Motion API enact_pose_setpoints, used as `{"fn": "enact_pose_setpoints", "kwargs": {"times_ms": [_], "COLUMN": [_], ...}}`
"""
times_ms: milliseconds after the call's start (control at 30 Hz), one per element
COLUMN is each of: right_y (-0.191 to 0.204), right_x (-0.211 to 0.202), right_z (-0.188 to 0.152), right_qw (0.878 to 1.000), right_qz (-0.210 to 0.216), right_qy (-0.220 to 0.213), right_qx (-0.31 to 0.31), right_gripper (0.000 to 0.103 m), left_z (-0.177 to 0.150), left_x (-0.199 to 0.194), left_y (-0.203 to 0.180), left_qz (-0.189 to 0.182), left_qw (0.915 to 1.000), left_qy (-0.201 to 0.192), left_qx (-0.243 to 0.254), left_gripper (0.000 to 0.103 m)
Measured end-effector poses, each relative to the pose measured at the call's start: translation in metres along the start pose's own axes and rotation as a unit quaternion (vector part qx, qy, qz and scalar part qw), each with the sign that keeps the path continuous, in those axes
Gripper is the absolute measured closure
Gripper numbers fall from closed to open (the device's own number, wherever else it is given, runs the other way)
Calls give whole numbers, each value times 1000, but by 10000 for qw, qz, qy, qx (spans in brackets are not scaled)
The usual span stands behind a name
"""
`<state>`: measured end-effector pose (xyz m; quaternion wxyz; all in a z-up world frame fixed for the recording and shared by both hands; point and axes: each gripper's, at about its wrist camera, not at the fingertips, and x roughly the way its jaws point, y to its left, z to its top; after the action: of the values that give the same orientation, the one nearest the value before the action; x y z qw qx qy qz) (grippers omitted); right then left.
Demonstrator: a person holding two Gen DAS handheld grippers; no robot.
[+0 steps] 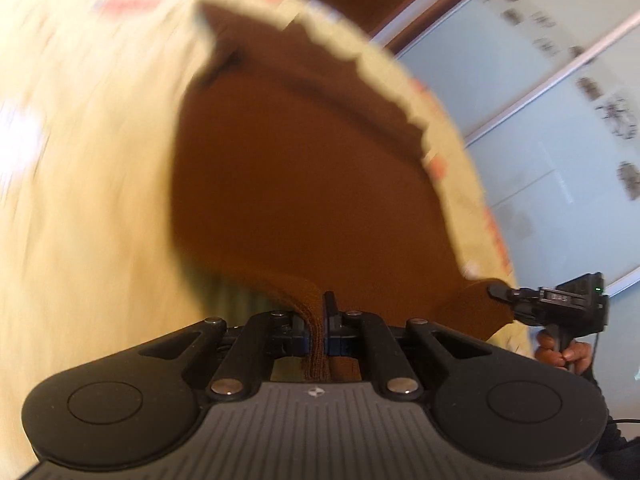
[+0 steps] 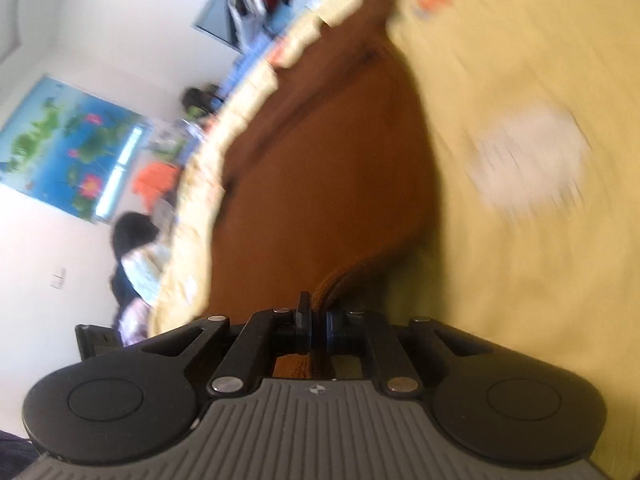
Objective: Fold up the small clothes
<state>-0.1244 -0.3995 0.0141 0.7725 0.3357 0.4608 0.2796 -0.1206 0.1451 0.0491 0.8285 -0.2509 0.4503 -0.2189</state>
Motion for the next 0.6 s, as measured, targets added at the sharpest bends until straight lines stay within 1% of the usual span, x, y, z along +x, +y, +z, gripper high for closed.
{"fn": "enact_pose_setpoints", "kwargs": {"times_ms": [67, 100, 200, 233, 300, 367, 433, 467, 533, 567, 600], "right_y": [8, 10, 9, 6, -2, -12, -19, -21, -29, -34, -39], "right_x": [3, 6, 21, 29, 46, 64, 86, 99, 124, 137, 149], "right_z": [27, 41, 92, 111, 149, 185, 221, 236, 265, 276, 286], "right_qw": [9996, 9990, 9962, 9952, 9931, 9908, 9898, 9897, 9889, 9881, 9873], "right_qz": [149, 249, 498, 539, 612, 677, 582, 521, 350, 233, -37], "right_qy": [-212, -336, -701, -811, -994, -1126, -1218, -1249, -1311, -1360, -1403], "right_qx": [-138, -169, -141, -87, 128, 332, 458, 476, 609, 683, 745], "right_gripper": [89, 89, 89, 89, 89, 89, 89, 89, 88, 82, 61], "left_z": [32, 50, 106, 126, 167, 204, 236, 252, 277, 287, 295], "left_x": [0, 3, 20, 30, 50, 71, 91, 102, 126, 138, 150], "left_y": [-5, -7, -7, -8, -4, 1, 5, 5, 11, 13, 16], "left_qz": [-189, -226, -145, -84, -77, 131, 356, 584, 939, 1201, 1526], "left_qw": [9993, 9987, 9961, 9954, 9946, 9929, 9904, 9874, 9827, 9797, 9771], "left_qy": [-273, -408, -774, -870, -990, -1160, -1312, -1444, -1567, -1548, -1442], "left_qx": [162, 223, 400, 392, 302, 249, 252, 293, 309, 414, 338], "left_gripper": [98, 98, 98, 98, 98, 98, 98, 98, 97, 97, 96]}}
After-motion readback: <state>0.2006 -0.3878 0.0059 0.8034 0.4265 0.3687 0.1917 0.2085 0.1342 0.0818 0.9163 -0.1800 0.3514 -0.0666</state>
